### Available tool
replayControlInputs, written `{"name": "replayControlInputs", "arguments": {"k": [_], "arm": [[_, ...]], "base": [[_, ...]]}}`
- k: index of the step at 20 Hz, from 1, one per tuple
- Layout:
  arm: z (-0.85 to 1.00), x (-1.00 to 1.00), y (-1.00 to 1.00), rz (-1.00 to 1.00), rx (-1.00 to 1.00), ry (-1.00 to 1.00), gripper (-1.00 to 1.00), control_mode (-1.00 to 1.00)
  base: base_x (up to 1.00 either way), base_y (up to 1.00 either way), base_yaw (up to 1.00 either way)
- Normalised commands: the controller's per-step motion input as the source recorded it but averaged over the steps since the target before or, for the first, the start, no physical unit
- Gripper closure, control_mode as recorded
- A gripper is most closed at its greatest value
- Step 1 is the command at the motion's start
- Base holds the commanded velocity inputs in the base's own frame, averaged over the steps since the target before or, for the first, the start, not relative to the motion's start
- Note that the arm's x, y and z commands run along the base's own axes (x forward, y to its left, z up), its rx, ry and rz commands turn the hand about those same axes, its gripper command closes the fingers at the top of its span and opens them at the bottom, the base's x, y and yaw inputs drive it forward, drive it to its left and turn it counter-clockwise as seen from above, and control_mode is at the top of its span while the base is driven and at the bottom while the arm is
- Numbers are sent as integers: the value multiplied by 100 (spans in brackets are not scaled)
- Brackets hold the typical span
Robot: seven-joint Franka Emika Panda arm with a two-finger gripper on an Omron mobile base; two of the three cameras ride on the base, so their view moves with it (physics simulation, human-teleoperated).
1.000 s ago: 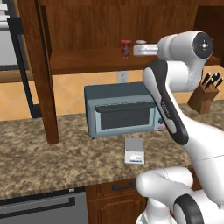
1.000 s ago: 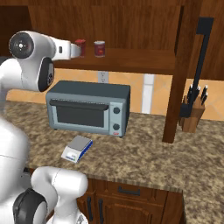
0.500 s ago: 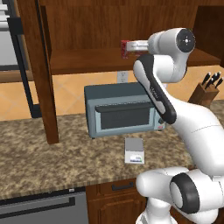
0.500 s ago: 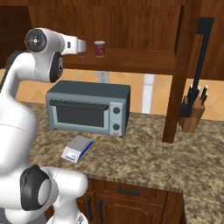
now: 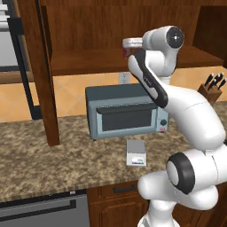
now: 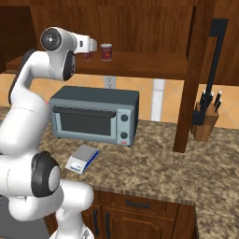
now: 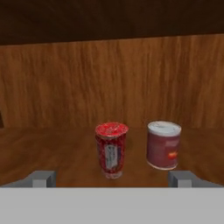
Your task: Pick the yogurt and place it on the digital scale for weighing, and close the cabinet.
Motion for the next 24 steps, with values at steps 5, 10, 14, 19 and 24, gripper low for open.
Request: {"name": "replayControlInputs", "arguments": {"k": [5, 10, 14, 19, 24], "arm": [[-1, 56, 7, 0, 0, 0, -100, -100], [-10, 46, 7, 0, -2, 0, -100, -100], [-16, 28, 0, 0, -1, 0, -100, -100], [-23, 26, 1, 0, -2, 0, -100, -100], [-13, 23, 0, 0, -1, 0, -100, -100]], "base": [[0, 0, 0], [0, 0, 0], [0, 0, 0], [0, 0, 0], [0, 0, 0]]}}
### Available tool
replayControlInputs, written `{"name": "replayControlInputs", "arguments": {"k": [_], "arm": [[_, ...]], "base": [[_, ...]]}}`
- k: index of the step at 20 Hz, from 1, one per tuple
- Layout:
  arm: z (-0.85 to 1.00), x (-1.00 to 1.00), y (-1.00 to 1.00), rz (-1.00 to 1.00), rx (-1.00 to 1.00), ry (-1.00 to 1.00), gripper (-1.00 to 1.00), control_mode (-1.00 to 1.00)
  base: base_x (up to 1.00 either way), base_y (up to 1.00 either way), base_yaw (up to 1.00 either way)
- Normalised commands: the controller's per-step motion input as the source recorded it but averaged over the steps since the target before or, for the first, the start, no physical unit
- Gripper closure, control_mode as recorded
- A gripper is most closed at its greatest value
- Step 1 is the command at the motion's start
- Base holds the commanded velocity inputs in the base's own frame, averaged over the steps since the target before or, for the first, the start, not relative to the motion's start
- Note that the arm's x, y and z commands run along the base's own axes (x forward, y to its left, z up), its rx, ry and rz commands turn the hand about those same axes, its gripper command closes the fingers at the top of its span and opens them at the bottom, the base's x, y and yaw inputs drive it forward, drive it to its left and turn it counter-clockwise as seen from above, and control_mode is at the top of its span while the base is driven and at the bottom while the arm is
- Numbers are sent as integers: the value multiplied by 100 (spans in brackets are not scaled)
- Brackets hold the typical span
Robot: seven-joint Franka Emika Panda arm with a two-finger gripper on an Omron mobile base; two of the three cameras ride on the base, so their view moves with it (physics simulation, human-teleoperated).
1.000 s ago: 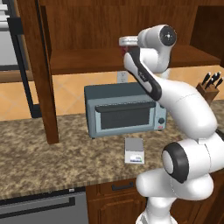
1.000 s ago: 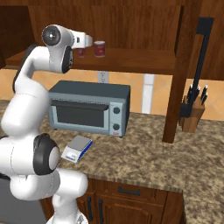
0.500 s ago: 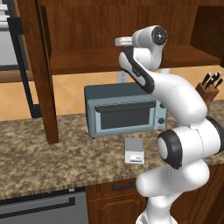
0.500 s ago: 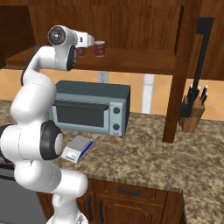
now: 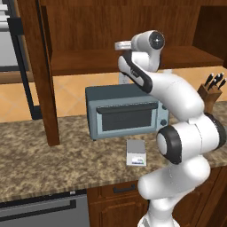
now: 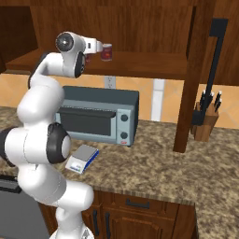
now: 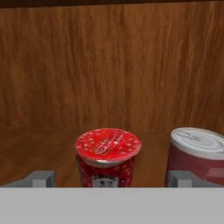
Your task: Pick the yogurt and place it on the digital scale for weighing, and close the cabinet.
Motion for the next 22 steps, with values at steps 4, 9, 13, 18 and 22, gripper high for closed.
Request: {"name": "replayControlInputs", "arguments": {"k": [4, 9, 13, 18, 22], "arm": [[-6, 24, 2, 0, -1, 0, -100, -100], [-8, 22, 1, 0, -1, 0, -100, -100], [-15, 25, 12, 0, -3, 0, 100, -100], [-13, 15, 17, 0, -3, 0, 100, -100], [-1, -14, 6, 0, 0, -7, 100, -100]], "base": [[0, 0, 0], [0, 0, 0], [0, 0, 0], [0, 0, 0], [0, 0, 0]]}}
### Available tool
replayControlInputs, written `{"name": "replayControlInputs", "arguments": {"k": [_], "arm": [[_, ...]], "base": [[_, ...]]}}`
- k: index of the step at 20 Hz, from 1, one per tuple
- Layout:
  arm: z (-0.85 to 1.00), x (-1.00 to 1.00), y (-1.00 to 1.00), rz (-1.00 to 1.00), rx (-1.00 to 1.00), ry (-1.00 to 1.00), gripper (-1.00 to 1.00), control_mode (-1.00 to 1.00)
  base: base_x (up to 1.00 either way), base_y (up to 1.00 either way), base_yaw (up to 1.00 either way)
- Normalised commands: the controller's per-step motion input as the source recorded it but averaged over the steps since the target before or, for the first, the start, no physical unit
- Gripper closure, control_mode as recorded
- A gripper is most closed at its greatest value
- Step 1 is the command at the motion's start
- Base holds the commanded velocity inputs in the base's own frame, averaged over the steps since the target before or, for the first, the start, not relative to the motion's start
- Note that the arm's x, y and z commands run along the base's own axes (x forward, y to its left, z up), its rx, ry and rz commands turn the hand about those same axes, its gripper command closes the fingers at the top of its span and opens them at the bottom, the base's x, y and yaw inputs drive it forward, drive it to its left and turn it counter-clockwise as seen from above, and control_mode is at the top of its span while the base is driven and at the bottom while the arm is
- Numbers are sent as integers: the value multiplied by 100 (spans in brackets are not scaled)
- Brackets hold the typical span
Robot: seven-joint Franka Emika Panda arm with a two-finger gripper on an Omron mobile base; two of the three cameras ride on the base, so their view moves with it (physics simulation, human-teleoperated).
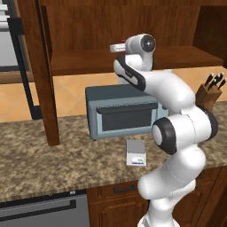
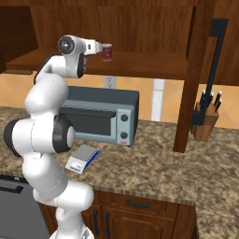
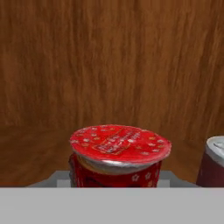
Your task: Pick the yogurt and place it on the digital scale for weighing, and close the cabinet.
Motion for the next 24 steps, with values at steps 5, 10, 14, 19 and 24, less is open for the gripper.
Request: {"name": "replayControlInputs", "arguments": {"k": [5, 10, 14, 19, 24], "arm": [[0, -89, 0, 0, 3, -36, 100, -100], [0, -100, 3, 0, 3, -44, 100, -100], [0, -100, 7, 0, 0, -31, 100, -100], [32, -100, -2, 0, 5, -10, 100, -100], [6, -100, -45, 6, 0, 1, 100, -100]], "base": [[0, 0, 0], [0, 0, 0], [0, 0, 0], [0, 0, 0], [0, 0, 0]]}}
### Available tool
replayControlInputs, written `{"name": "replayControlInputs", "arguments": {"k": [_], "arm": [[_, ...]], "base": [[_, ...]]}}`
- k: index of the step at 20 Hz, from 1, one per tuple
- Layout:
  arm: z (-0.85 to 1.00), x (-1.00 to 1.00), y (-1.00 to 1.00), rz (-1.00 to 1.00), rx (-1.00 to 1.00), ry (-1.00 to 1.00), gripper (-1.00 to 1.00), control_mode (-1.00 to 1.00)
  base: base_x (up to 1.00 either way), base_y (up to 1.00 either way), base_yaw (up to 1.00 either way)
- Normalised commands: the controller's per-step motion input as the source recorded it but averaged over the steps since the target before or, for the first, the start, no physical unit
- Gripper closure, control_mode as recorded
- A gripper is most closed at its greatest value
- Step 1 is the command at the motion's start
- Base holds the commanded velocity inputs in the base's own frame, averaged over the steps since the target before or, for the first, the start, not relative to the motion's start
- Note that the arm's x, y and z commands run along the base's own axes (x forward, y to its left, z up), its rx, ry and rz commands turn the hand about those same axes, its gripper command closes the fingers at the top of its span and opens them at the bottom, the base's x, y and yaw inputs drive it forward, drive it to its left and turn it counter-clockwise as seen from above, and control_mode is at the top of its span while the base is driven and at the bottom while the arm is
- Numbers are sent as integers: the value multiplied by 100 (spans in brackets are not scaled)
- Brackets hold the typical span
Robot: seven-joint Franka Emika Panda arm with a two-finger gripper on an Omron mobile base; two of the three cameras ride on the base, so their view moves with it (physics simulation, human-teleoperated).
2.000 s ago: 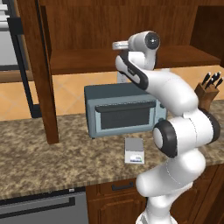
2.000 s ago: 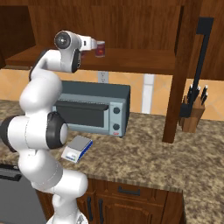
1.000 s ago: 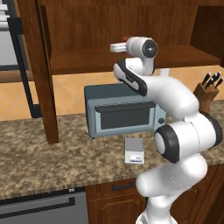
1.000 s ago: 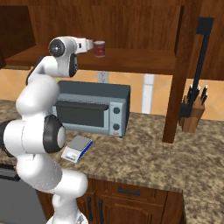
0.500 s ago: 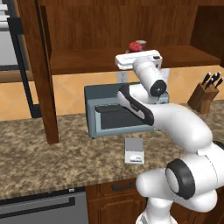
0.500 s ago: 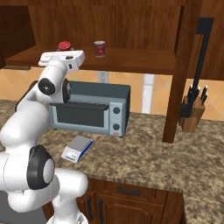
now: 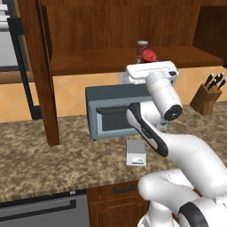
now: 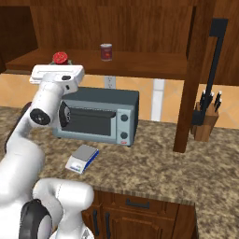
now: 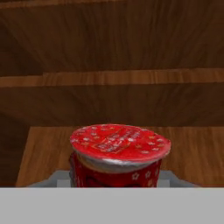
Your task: Pick the yogurt and place it on the digital scale for weighing, and close the cabinet.
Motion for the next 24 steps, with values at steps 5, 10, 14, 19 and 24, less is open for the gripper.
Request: {"name": "replayControlInputs", "arguments": {"k": [5, 10, 14, 19, 24], "arm": [[-27, -98, -69, 35, -1, 16, 100, -100], [-69, -48, -51, 44, -6, 17, 100, -100], [-86, 15, -22, 39, -11, 20, 100, -100], [-88, 30, -1, 33, -20, 15, 100, -100], [-62, 4, -20, 25, -9, 0, 100, -100]], "base": [[0, 0, 0], [0, 0, 0], [0, 0, 0], [0, 0, 0], [0, 0, 0]]}}
